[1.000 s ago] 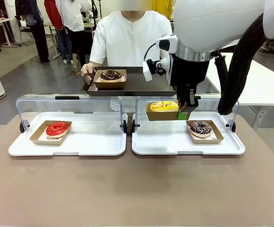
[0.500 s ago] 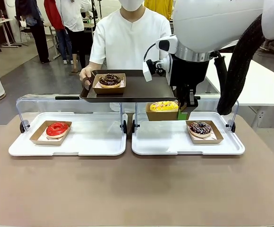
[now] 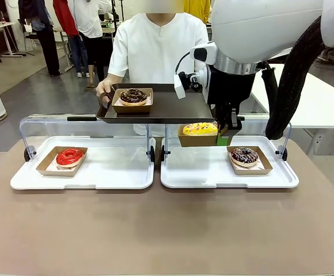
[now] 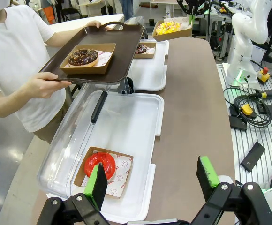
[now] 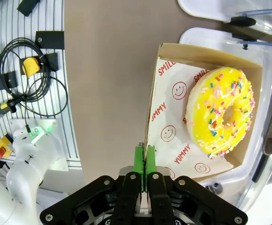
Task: Provide the desired donut to the person.
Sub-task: Place the picked Paper togo box onto the Handle tray extended by the person.
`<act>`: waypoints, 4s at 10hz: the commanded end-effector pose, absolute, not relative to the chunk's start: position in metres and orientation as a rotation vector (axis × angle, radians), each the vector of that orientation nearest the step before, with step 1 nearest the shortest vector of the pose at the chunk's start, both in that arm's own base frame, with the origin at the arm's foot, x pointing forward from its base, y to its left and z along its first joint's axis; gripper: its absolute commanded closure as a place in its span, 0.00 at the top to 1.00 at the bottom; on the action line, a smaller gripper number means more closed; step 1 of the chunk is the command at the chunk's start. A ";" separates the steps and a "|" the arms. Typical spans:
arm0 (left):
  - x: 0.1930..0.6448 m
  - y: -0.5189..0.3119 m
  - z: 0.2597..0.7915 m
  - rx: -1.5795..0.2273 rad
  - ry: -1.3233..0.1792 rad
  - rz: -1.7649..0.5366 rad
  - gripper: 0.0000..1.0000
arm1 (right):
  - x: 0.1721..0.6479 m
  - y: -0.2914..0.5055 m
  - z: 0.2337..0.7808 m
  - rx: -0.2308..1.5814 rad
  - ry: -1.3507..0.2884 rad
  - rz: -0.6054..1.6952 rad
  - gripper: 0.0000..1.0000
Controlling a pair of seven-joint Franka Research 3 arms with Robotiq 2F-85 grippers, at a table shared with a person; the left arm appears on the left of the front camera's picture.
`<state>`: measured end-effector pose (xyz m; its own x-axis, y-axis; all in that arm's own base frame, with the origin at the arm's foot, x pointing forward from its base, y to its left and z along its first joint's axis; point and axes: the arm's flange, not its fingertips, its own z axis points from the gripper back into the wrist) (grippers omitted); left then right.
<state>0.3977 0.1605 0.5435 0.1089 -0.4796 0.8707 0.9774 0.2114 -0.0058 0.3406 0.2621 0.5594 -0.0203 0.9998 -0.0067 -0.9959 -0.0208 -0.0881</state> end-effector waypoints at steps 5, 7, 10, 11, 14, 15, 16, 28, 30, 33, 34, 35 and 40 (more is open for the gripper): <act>0.396 0.162 0.544 -0.710 -0.868 -1.224 1.00 | 0.332 0.286 0.615 -0.170 -0.180 1.586 0.02; 0.396 0.162 0.544 -0.710 -0.868 -1.224 1.00 | 0.338 0.294 0.656 -0.184 -0.197 1.643 0.02; 0.396 0.162 0.544 -0.710 -0.868 -1.224 1.00 | 0.405 0.291 0.675 -0.186 -0.201 1.732 0.02; 0.396 0.162 0.544 -0.710 -0.868 -1.224 1.00 | 0.434 0.284 0.667 -0.177 -0.197 1.725 0.02; 0.396 0.162 0.544 -0.710 -0.868 -1.224 1.00 | 0.517 0.255 0.630 -0.114 -0.224 1.694 0.02; 0.396 0.162 0.544 -0.710 -0.868 -1.224 1.00 | 0.535 0.249 0.616 -0.100 -0.232 1.693 0.02; 0.396 0.162 0.544 -0.710 -0.868 -1.224 1.00 | 0.553 0.248 0.602 -0.103 -0.215 1.692 0.02; 0.396 0.162 0.544 -0.710 -0.868 -1.224 1.00 | 0.565 0.266 0.564 -0.075 -0.192 1.692 0.02; 0.396 0.162 0.544 -0.710 -0.868 -1.224 1.00 | 0.570 0.266 0.557 -0.079 -0.200 1.662 0.02; 0.396 0.162 0.544 -0.710 -0.868 -1.224 1.00 | 0.586 0.263 0.548 -0.026 -0.194 1.641 0.02; 0.396 0.162 0.544 -0.710 -0.868 -1.224 1.00 | 0.590 0.260 0.546 0.001 -0.198 1.644 0.02; 0.396 0.162 0.544 -0.710 -0.868 -1.224 1.00 | 0.592 0.258 0.546 0.024 -0.214 1.645 0.02; 0.396 0.162 0.544 -0.710 -0.868 -1.224 1.00 | 0.587 0.262 0.550 0.040 -0.227 1.680 1.00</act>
<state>0.3976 0.1607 0.5436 0.1090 -0.4798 0.8706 0.9773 0.2120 -0.0055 0.5843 0.2657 0.5499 -0.1003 0.9852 0.1393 -0.9882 -0.0823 -0.1295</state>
